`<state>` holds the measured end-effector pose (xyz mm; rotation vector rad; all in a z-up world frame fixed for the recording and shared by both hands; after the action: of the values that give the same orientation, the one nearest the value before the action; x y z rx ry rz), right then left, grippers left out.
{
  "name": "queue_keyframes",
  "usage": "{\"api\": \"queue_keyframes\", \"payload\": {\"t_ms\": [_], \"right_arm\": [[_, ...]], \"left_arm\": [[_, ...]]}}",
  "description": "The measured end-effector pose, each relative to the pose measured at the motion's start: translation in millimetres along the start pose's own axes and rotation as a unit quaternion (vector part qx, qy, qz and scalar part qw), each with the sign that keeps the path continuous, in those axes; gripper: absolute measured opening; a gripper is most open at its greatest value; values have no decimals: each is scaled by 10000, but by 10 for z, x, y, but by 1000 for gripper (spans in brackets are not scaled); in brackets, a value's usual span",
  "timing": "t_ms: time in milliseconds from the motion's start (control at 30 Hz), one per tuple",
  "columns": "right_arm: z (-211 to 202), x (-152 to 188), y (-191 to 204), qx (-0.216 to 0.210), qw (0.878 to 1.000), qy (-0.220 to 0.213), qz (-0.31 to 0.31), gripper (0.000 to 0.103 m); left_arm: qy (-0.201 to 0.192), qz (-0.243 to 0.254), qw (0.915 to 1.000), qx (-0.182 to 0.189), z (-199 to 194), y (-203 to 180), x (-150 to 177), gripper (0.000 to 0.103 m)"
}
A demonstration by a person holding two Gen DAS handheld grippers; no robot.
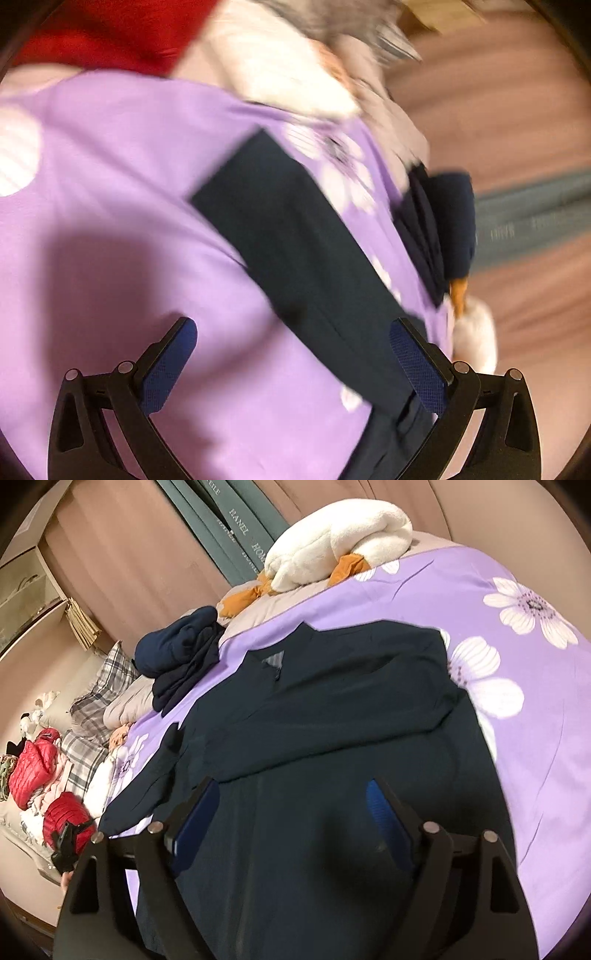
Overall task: Fold large clothes
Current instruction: 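Grasp the other sleeve cuff with the left gripper and lift it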
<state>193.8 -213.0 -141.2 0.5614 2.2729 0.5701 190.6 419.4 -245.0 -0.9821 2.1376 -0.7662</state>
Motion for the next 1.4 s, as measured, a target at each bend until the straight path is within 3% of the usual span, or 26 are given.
{"api": "queue_keyframes", "payload": {"t_ms": [133,367,633,800,967,1133,1267,1400], "right_arm": [[43,166,31,154,9998,133,30,83],[162,279,63,250,9989,327,228,83],[222,337,152,135,9991,348,219,83],[276,355,163,165,9987,386,279,83],[324,395,171,179,9984,433,316,83],[317,432,174,177,9985,479,207,83],[274,433,143,216,9988,425,147,83],[234,434,81,240,9986,397,241,83]], "left_arm": [[-24,-332,9980,540,124,64,-100,103],[-4,-409,9943,983,283,-3,-261,103],[-410,-634,9853,1533,249,91,-479,103],[-454,-554,9899,1223,351,-3,-539,103],[-577,-379,9965,469,426,-100,-499,101],[-593,-210,9980,-56,429,-115,-452,84],[-378,-534,9978,-70,490,-29,-443,37],[-200,-414,9985,-310,530,-10,-448,25]]}}
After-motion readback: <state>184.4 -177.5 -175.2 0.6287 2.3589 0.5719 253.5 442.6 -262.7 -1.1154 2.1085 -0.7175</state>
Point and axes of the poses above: each gripper's, at about its wrist camera, not at the fingertips, and z roughly the way its jaws point, y to its left, x to its underside, the point moved 5 cm from there along z, roughly the way its jaws point, and after that the axes turned 9 degrees about z, right-handed, at the moved point
